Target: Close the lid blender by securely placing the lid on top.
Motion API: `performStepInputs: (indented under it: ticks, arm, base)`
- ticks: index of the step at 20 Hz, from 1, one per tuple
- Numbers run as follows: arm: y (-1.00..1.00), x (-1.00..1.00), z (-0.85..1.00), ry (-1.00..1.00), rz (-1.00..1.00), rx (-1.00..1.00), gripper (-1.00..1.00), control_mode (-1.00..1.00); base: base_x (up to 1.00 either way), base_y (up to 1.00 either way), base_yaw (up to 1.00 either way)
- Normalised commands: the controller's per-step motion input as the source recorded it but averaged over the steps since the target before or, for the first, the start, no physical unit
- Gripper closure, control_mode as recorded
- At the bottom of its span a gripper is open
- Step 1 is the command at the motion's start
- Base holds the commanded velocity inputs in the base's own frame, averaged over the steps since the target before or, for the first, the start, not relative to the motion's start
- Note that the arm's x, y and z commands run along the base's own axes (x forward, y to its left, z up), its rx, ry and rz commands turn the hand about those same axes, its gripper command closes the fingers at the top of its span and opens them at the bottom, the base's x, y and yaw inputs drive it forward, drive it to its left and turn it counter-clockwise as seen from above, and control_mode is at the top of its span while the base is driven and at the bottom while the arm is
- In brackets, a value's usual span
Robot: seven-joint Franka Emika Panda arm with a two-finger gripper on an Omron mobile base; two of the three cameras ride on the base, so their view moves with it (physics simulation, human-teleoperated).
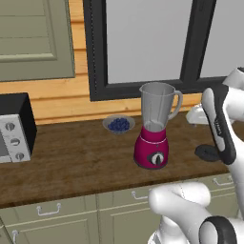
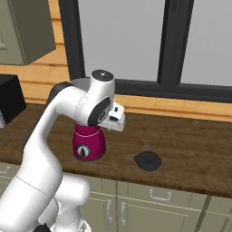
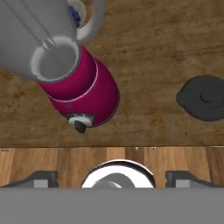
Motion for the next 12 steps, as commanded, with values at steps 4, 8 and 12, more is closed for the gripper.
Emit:
performStepInputs:
  ticks: [4,8,12]
  arm:
    - [-1.00,-0.01,-0.28,0.15,-0.11,0.08,-1.00,-1.00]
    - [-1.00,0.21,-0.32,0.31,-0.27,0.05,-1.00,-1.00]
    - [-0.99,0.51,-0.38,0.37,-0.37,0.00,-1.00,-1.00]
  base:
    - [0.00,0.00,0.00]
    - [0.00,0.00,0.00]
    - [0.00,0.00,0.00]
